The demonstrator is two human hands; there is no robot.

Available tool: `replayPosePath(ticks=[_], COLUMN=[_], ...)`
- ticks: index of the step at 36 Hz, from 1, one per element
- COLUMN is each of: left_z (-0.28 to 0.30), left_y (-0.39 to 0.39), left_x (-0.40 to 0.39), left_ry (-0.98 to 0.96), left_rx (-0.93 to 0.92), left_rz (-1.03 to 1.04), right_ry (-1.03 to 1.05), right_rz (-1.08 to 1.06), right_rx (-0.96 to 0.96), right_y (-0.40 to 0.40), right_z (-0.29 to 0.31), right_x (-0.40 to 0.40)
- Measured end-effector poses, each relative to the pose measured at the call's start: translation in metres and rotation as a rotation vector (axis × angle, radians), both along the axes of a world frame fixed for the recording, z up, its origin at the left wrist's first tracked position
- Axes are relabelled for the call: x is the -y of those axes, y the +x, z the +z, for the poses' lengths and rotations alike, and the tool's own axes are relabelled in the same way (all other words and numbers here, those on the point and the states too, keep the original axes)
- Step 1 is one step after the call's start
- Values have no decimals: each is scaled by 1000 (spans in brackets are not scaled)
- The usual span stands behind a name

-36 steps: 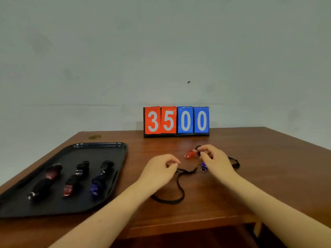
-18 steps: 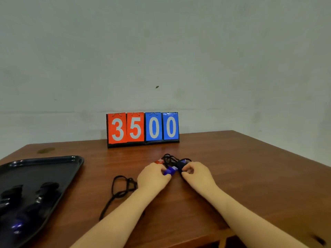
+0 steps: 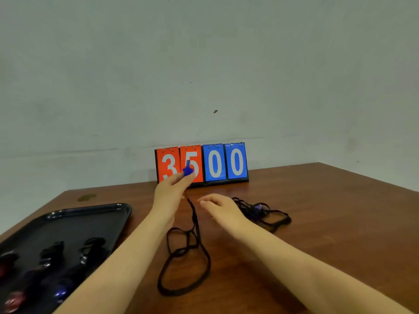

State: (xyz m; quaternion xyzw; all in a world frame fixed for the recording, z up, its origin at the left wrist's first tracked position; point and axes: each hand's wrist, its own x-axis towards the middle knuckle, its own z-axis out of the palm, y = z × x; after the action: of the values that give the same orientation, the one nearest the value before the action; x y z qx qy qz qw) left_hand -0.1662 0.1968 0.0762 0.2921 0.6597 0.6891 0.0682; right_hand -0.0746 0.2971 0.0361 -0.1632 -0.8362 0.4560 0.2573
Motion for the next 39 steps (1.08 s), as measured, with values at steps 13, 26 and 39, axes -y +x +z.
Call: replayPosePath(ticks=[13,26,39], left_z=[-37,-59,-58], left_y=[-40,-43,-42], left_x=[15,25,38], left_ry=[49,-354,-371], left_rx=[257,-138,-139], left_rz=[96,257,396], right_ry=[-339,-942,-727], right_rz=[168,151,-9], right_rx=[-30,-333,-554], right_y=[-29,-6,19], right_z=[-14,6,23], right_x=[18,7,-14])
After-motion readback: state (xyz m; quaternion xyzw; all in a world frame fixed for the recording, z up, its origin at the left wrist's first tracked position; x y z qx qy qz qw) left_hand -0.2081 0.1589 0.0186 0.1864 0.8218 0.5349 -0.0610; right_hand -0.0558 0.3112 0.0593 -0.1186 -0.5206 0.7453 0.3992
